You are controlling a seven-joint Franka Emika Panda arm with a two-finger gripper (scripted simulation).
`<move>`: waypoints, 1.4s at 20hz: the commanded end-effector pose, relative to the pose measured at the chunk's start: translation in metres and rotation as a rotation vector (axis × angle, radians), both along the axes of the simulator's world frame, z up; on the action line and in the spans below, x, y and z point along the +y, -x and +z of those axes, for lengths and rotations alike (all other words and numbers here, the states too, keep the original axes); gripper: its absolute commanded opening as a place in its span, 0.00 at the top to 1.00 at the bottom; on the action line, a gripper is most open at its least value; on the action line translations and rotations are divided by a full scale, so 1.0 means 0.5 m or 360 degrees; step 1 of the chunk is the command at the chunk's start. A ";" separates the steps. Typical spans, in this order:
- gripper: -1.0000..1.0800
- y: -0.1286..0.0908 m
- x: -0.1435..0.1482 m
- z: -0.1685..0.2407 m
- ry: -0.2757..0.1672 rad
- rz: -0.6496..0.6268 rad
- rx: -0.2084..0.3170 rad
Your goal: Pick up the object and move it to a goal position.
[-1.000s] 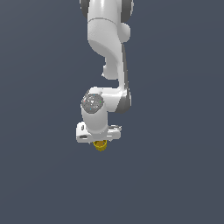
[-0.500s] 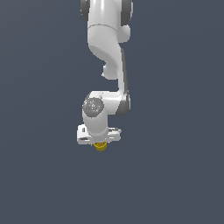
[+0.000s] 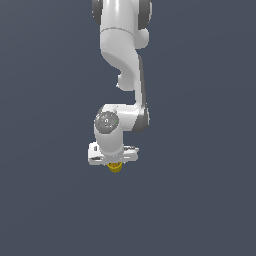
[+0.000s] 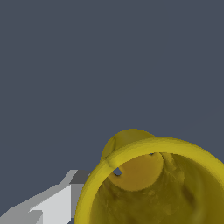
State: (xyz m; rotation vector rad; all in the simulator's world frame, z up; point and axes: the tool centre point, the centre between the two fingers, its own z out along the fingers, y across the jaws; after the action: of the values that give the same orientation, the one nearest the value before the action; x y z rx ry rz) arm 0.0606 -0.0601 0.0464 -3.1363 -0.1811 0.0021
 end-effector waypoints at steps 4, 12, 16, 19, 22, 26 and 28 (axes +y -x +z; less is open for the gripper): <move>1.00 0.003 0.019 0.017 0.0000 0.0001 -0.0001; 1.00 0.020 0.113 0.099 0.0000 0.0001 -0.0001; 1.00 0.033 0.189 0.165 0.0001 0.0001 -0.0001; 1.00 0.042 0.246 0.216 0.0002 0.0001 -0.0002; 1.00 0.052 0.303 0.267 0.0003 0.0001 -0.0002; 1.00 0.063 0.378 0.333 0.0003 0.0001 -0.0002; 1.00 0.068 0.416 0.366 0.0003 0.0001 -0.0002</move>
State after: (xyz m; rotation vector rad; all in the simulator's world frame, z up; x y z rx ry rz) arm 0.0289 0.1336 0.2161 -3.1376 -0.1831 0.0017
